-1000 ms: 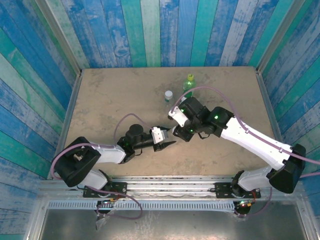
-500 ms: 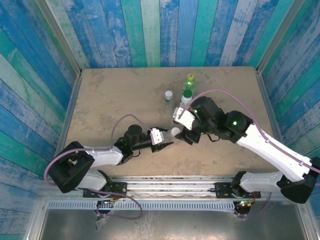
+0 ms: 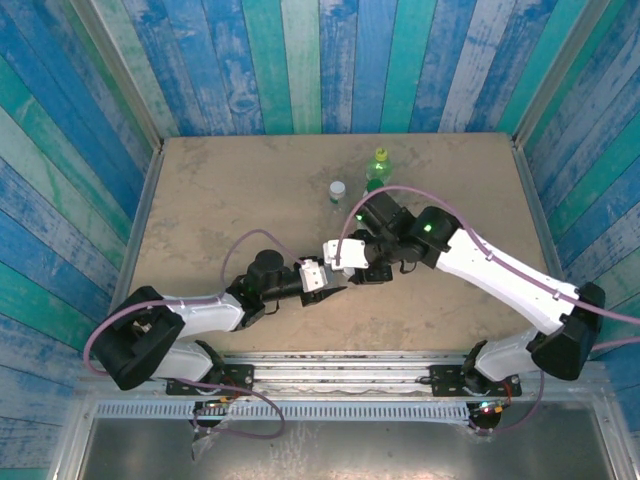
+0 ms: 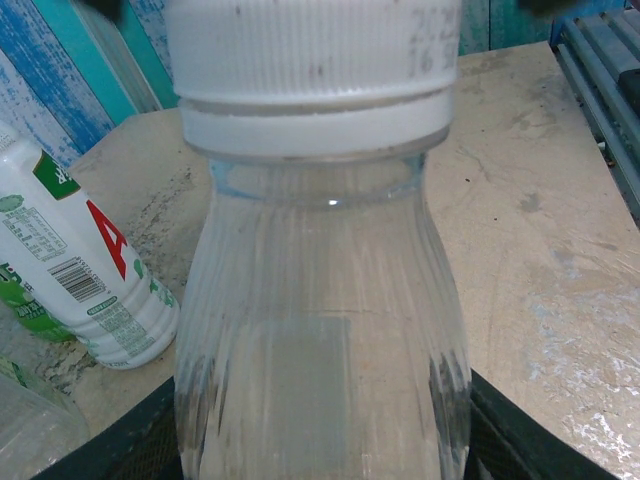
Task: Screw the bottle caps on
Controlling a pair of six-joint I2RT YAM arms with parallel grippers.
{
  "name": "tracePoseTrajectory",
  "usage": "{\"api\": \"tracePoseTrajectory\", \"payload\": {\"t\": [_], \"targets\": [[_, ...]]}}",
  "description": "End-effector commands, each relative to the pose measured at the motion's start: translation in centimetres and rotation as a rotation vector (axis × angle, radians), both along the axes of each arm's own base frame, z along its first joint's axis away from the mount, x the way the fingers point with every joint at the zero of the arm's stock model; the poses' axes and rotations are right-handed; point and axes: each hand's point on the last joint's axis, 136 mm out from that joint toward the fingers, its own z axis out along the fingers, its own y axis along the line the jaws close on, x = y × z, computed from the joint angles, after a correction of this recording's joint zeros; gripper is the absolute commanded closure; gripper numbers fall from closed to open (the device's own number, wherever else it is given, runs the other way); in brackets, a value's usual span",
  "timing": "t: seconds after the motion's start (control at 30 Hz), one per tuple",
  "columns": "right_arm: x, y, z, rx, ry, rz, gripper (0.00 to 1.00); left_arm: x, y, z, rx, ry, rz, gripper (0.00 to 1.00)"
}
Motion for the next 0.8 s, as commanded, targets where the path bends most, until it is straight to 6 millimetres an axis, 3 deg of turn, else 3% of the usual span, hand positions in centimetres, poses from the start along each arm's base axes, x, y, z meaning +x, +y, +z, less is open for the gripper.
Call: {"api": "tracePoseTrajectory", "payload": {"t": [0.0,0.13,0.3,0.53,0.77], "targets": [[0.2,-0.8,-0.3,-0.059,0.003,-0.012,0.5,-0.8,0.3,0.0,0.009,-0.002,-0.018,0.47],[0.1,-0.9,-0.3,-0.05,0.013,-0.024,0.69,-0.8,0.3,0.1,0.007,-0.004,-0.02,0.47],[0.5,-0.7,0.1,-0.016,0.036,-0.114,0.78,-0.7,0.3,0.0,0.009,-0.004,-0.016,0.47],[1.5,0.0,0.4,0.103,0.172,-0.467,0.81,-0.7,0.3,0.0,0.009,-0.002,-0.014,0.47],[2.1,-1.0,-0.4,0.09,0.21,-0.648,0.81,-0.7,0.3,0.1,0.006,-0.003,-0.016,0.47]]}}
